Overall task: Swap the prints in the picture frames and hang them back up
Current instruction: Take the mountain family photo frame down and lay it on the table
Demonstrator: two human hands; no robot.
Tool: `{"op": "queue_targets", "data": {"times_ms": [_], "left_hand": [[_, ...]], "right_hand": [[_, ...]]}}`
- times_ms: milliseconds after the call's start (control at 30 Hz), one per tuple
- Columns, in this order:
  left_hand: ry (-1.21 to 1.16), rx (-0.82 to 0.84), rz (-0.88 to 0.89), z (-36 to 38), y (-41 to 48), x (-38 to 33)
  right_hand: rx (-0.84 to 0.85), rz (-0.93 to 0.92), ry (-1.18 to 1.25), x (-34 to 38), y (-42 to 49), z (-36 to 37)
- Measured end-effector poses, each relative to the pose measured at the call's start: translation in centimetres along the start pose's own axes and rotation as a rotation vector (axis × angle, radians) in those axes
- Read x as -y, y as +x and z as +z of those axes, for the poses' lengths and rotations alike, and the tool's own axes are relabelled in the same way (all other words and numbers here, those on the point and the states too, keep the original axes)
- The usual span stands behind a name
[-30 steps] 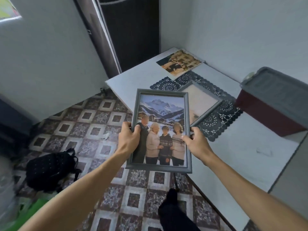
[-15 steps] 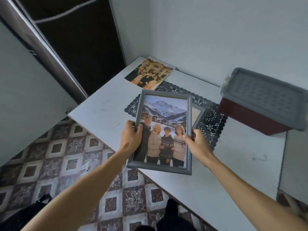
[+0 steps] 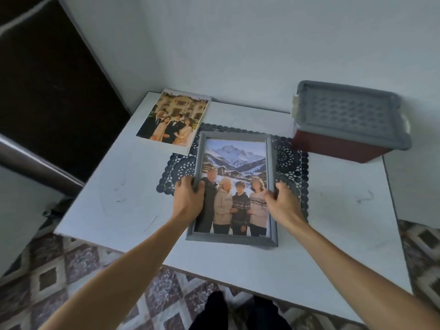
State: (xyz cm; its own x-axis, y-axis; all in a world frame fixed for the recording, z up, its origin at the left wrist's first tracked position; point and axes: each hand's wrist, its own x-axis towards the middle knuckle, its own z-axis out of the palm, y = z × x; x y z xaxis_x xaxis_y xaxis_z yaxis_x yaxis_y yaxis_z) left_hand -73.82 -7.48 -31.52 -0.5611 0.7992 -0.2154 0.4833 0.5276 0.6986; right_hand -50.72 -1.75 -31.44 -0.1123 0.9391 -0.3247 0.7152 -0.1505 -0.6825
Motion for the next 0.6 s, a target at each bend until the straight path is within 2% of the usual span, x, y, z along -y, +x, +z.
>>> {"op": "queue_targets", "data": {"times_ms": [233,600], "left_hand": [[0.133,0.092,0.076,0.1,3.3,1.5],[0.248,0.164,0.169,0.9,4.2,1.2]], "right_hand": [[-0.135,0.013,-0.032,-0.5,0.1,1.5],[-0.189,0.062,-0.065,-2.0,0.2,2.9]]}}
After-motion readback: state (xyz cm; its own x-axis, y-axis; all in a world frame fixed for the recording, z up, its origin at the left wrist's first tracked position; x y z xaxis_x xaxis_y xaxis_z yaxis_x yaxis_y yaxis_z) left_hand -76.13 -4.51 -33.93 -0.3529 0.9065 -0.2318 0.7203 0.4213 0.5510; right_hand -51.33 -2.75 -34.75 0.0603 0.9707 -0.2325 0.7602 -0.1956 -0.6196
